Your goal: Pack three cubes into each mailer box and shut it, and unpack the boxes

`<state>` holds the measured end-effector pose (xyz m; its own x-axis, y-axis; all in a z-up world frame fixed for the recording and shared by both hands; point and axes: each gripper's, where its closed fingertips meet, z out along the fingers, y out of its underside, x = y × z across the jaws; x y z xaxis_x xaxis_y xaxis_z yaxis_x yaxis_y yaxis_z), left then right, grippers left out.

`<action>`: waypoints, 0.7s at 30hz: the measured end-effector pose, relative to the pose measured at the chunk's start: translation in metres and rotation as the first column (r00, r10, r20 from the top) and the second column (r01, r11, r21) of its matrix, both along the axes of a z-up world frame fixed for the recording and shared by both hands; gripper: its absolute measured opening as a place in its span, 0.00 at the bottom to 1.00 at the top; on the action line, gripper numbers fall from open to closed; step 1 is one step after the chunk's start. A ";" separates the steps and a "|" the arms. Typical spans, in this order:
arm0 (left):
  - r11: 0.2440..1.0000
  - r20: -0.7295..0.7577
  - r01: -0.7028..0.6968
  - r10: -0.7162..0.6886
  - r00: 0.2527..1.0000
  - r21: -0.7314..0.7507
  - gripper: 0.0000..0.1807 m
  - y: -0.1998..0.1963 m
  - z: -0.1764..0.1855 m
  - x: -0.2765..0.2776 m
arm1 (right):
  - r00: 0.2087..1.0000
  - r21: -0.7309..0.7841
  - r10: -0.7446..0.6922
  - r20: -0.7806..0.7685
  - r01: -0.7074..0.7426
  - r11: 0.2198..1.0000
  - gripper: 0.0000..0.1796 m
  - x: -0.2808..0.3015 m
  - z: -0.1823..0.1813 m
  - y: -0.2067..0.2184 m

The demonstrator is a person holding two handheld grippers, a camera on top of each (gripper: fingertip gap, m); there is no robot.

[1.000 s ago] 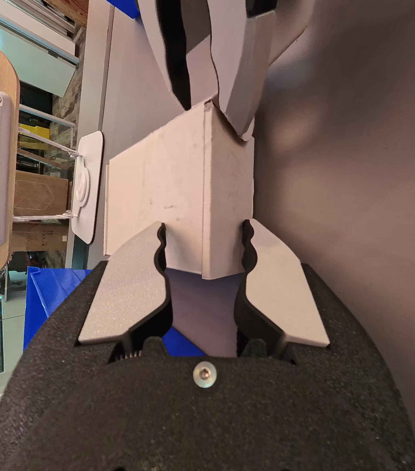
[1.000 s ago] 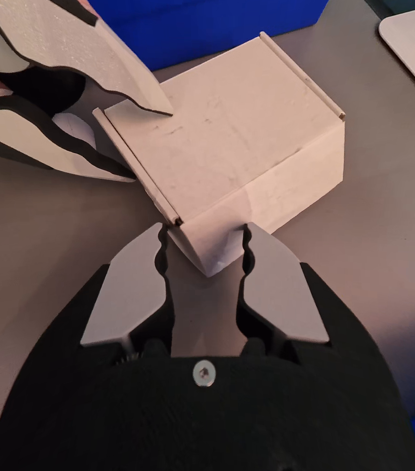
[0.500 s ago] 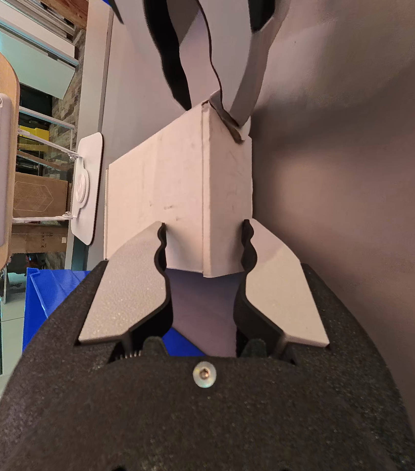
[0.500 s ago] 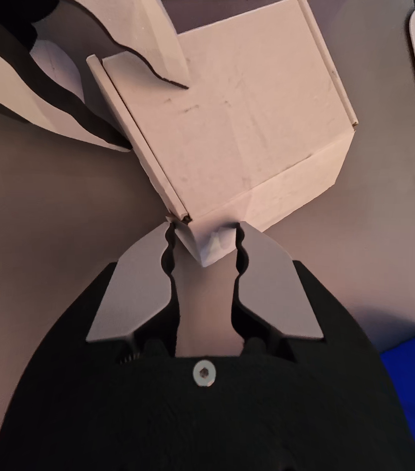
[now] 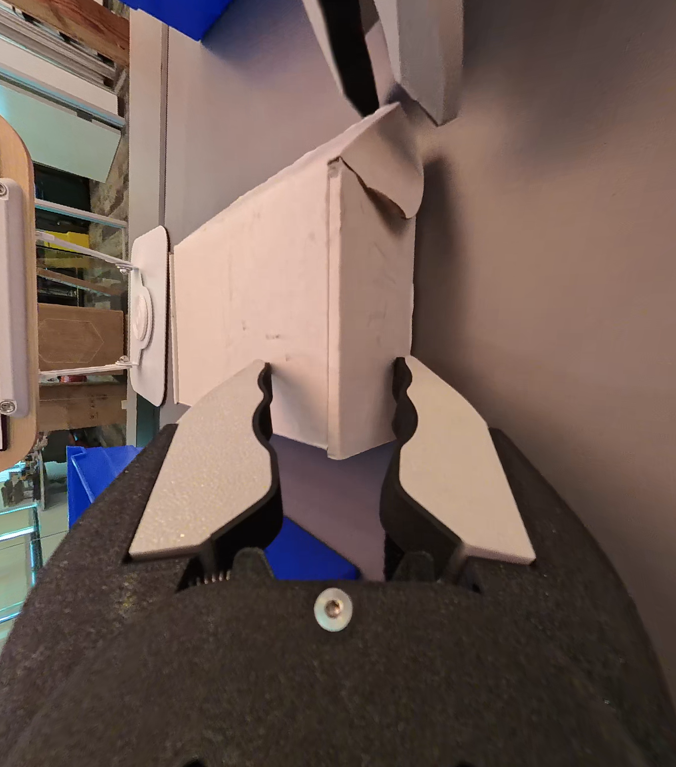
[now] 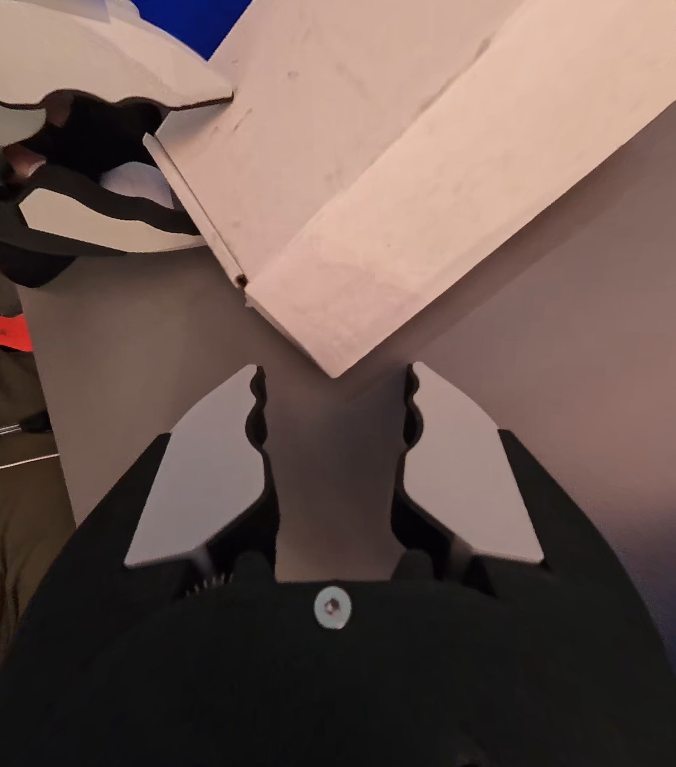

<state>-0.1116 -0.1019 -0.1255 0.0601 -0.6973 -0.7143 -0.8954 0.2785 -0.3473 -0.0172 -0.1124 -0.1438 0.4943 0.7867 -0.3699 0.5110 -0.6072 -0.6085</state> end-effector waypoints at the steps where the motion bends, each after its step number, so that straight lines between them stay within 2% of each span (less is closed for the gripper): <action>1: 1.000 -0.004 0.002 -0.002 1.000 0.003 0.31 0.000 0.000 0.000 | 1.000 -0.017 -0.002 -0.013 0.002 1.000 0.36 -0.001 0.000 0.000; 7: 1.000 -0.014 0.012 -0.012 1.000 0.009 0.31 -0.001 0.000 -0.002 | 0.996 -0.068 -0.009 -0.086 0.003 0.998 0.29 -0.012 0.001 0.000; 10: 1.000 -0.016 0.012 -0.012 1.000 0.010 0.31 -0.001 0.000 -0.003 | 0.997 -0.056 -0.035 -0.073 0.031 0.998 0.23 -0.013 -0.002 0.003; 13: 1.000 -0.009 0.011 -0.011 1.000 0.002 0.31 0.000 0.000 -0.003 | 0.994 -0.066 -0.058 -0.090 0.052 0.996 0.21 -0.012 -0.001 0.004; 17: 1.000 -0.010 0.011 -0.011 1.000 0.004 0.31 0.000 0.000 -0.003 | 0.996 -0.019 -0.057 -0.070 0.056 0.998 0.18 -0.007 0.002 0.005; 21: 1.000 -0.004 0.005 -0.005 1.000 -0.004 0.31 0.000 0.000 -0.003 | 0.997 0.093 -0.081 -0.001 0.081 0.992 0.16 0.000 0.008 0.013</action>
